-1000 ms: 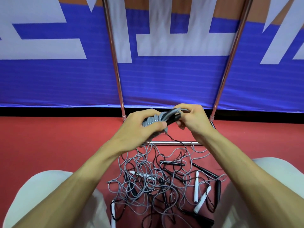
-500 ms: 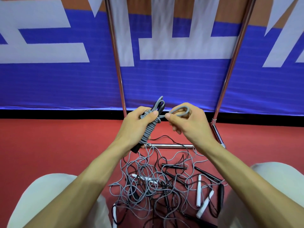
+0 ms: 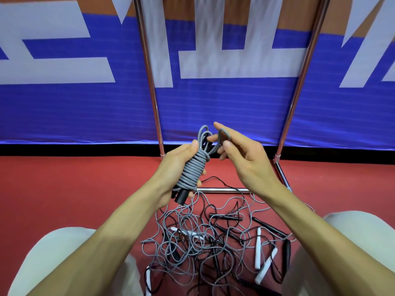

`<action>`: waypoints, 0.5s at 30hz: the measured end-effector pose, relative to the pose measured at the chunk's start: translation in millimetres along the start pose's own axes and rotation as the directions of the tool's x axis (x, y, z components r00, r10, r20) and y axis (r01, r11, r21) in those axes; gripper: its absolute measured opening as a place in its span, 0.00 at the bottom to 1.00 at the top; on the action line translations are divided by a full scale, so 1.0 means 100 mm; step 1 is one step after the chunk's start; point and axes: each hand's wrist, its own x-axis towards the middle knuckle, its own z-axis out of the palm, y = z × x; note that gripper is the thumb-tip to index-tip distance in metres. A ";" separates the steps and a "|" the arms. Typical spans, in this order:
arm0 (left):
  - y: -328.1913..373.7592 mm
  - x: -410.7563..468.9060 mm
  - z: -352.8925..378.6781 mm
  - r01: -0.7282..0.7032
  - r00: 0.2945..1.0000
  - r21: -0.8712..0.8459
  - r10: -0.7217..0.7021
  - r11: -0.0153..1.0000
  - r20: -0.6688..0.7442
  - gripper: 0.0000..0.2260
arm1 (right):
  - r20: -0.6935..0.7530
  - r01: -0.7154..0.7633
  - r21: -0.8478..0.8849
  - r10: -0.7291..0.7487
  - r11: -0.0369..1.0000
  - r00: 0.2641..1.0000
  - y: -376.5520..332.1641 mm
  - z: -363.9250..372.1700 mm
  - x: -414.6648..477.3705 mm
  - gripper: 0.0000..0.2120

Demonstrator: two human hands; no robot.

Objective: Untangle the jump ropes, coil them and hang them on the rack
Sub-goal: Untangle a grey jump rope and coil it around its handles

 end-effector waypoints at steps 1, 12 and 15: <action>0.01 0.00 -0.01 0.020 1.000 -0.015 -0.020 1.000 0.001 0.15 | 0.056 0.016 -0.001 -0.016 1.000 0.998 0.00 -0.03 0.00 0.20; -0.01 0.00 0.03 0.113 0.994 -0.097 -0.112 0.989 0.019 0.20 | -0.197 -0.178 0.133 0.202 0.975 0.959 -0.09 -0.03 0.08 0.08; -0.04 0.01 0.07 0.114 0.993 -0.088 -0.116 0.990 -0.015 0.22 | -0.219 -0.194 -0.067 0.175 0.979 0.960 -0.07 -0.05 0.07 0.06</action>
